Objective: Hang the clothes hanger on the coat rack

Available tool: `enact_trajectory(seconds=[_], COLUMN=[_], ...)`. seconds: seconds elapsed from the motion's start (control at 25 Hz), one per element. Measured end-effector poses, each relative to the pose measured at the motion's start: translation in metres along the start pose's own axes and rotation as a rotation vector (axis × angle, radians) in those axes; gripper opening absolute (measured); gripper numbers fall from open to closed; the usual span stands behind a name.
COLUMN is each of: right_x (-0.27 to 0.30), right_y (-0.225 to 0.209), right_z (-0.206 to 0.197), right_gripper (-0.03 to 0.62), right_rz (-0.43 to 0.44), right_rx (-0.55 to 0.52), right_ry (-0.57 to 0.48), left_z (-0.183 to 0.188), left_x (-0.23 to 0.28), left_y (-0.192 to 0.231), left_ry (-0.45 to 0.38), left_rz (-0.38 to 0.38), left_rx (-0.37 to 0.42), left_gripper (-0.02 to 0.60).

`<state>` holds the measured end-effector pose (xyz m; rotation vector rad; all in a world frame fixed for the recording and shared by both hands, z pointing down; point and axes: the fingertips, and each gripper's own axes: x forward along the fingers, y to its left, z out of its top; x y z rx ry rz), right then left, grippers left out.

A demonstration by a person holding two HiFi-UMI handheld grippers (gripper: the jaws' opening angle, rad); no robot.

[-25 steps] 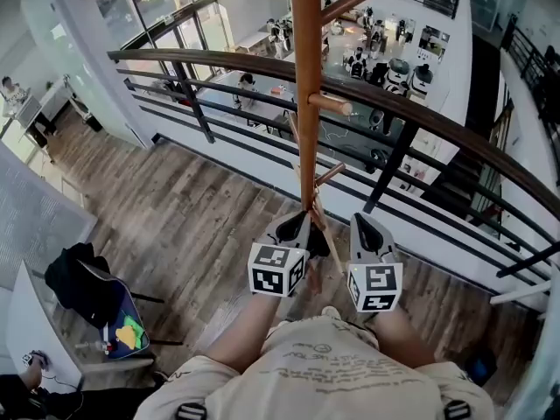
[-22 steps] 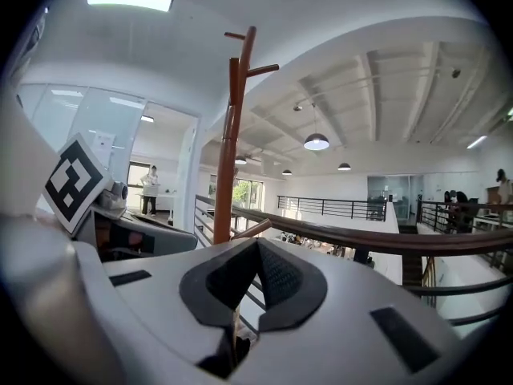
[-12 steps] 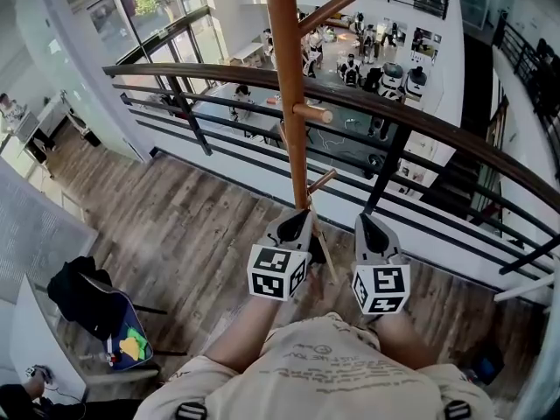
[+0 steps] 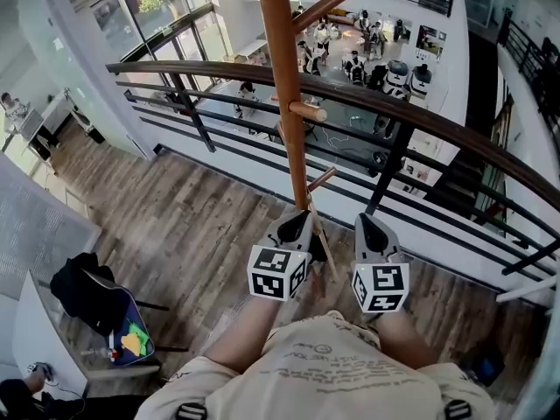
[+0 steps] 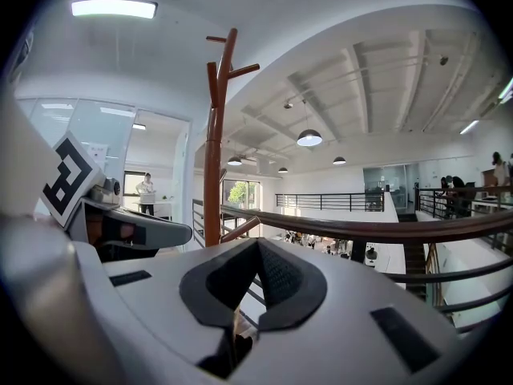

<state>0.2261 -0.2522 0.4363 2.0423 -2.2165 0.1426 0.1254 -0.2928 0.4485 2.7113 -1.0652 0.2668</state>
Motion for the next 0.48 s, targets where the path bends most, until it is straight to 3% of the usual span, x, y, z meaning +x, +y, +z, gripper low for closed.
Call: enact_trajectory(seconds=[0.48], right_x=[-0.0019], right_y=[0.0004], right_z=[-0.0058], right_gripper=[0.002], right_rz=[0.008], right_rx=[-0.04], right_ry=[0.008], left_z=[-0.008], left_x=[-0.0009], left_y=[-0.0015], left_ry=[0.012], left_rz=[0.016], left_rx=[-0.008], left_gripper=[0.005])
